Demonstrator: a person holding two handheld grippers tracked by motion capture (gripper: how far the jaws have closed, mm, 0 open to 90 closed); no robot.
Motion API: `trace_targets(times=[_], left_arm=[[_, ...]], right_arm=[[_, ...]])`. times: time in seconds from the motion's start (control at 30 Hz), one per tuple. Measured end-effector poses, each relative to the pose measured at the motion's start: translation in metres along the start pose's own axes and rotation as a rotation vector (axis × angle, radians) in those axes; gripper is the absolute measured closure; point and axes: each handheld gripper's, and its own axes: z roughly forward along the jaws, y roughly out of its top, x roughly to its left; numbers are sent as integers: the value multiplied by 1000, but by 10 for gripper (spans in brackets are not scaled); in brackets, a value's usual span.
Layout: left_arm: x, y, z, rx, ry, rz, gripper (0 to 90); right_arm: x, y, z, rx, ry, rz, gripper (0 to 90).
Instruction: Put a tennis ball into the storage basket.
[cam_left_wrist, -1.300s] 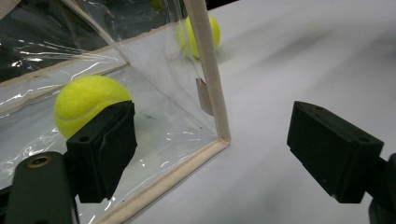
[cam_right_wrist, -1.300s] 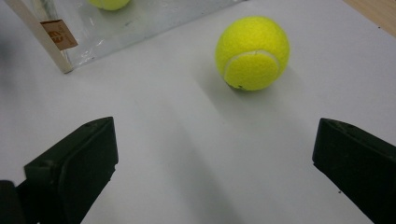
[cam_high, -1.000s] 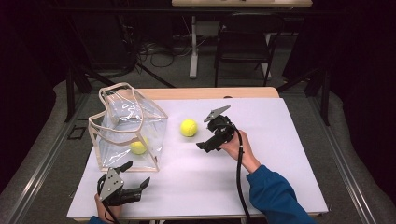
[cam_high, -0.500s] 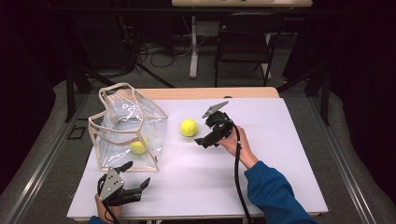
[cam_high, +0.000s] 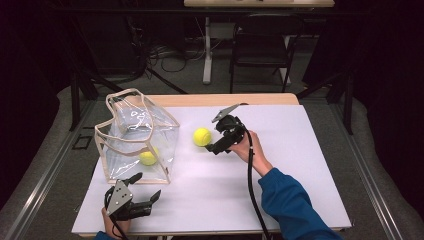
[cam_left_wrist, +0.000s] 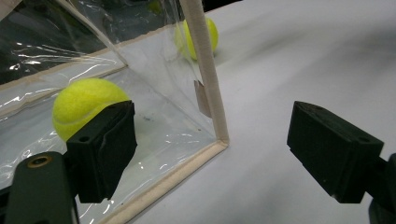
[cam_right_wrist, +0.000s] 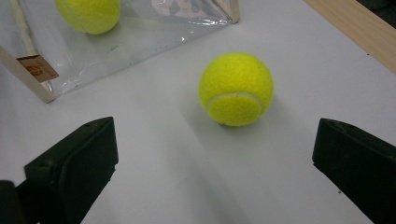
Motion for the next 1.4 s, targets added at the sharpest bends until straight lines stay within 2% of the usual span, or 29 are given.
trace_targets(times=[0.33, 0.63, 1.13, 1.4], left_arm=[[0, 0, 0, 1, 4, 2, 158], [0, 0, -1, 0, -1, 4, 159], [0, 0, 0, 0, -5, 4, 159], [0, 0, 0, -2, -8, 4, 159]], right_arm=[[-2, 11, 8, -14, 9, -13, 0], [-15, 17, 26, -9, 26, 35, 0], [-20, 23, 64, 78, 38, 49, 0], [-21, 24, 79, 87, 37, 77, 0]])
